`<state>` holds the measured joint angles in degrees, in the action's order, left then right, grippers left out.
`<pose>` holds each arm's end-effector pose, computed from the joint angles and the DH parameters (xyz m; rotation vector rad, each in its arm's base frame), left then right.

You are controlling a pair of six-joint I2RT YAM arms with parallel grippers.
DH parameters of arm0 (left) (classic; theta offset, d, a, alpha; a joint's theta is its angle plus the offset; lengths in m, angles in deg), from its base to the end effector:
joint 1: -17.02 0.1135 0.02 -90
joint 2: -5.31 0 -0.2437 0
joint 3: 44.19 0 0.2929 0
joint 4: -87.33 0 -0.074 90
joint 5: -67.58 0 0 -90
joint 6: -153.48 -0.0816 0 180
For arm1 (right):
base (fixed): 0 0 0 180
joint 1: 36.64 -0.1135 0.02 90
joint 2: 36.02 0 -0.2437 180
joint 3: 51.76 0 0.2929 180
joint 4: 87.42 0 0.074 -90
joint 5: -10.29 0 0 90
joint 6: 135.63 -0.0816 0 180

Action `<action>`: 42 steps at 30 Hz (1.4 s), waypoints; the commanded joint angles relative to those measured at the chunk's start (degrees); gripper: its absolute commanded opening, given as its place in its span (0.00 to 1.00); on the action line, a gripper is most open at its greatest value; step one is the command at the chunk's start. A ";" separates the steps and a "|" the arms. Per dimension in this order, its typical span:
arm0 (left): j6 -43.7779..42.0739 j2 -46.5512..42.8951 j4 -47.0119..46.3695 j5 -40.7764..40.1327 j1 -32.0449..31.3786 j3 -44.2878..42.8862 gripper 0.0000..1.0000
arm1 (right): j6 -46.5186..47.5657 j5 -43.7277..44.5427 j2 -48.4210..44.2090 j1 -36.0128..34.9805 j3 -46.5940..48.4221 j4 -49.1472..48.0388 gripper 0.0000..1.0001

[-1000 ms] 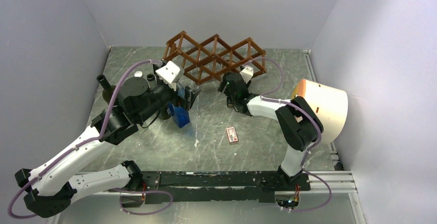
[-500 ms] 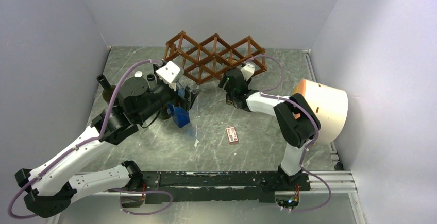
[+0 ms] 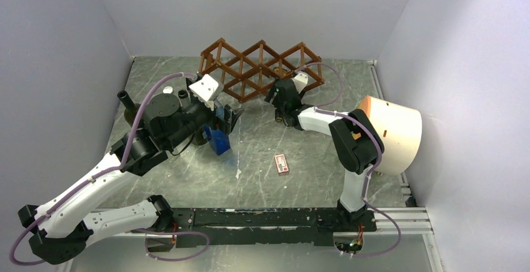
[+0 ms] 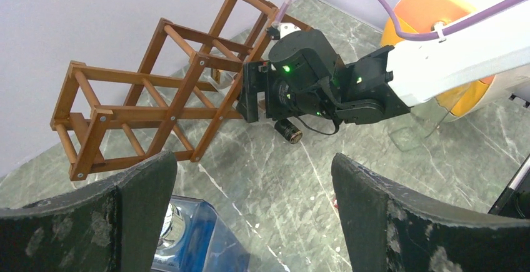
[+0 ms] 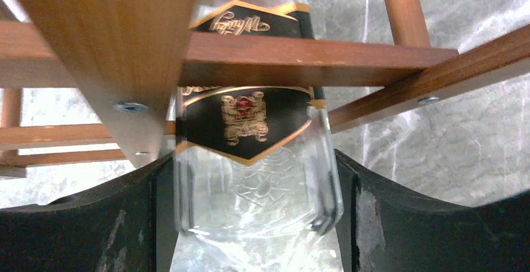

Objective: Put the wine bottle on the wine rack

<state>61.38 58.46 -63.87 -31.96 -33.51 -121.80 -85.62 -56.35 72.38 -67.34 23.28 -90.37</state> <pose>0.1976 -0.2187 0.4181 0.6227 1.5496 -0.5064 0.4206 0.2121 0.1083 0.4092 2.0301 0.3344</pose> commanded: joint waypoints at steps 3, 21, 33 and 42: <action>0.83 -0.52 -1.66 1.39 -0.28 0.22 0.97 | 2.06 1.09 -3.93 0.20 1.85 -6.55 0.88; 1.14 -0.19 -1.59 1.69 -0.28 0.21 0.97 | 7.26 -2.71 -15.00 0.52 -1.58 17.78 0.97; 1.32 0.13 -1.50 1.57 -0.28 0.31 0.97 | 7.49 -7.04 -9.09 0.55 2.16 21.46 0.85; 1.40 0.54 -1.32 1.53 -0.28 0.19 0.97 | 9.66 -7.99 -6.12 0.56 3.47 18.04 0.54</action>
<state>62.03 58.85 -63.87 -31.17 -33.51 -121.80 -77.47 -65.18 65.45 -67.14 25.10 -70.19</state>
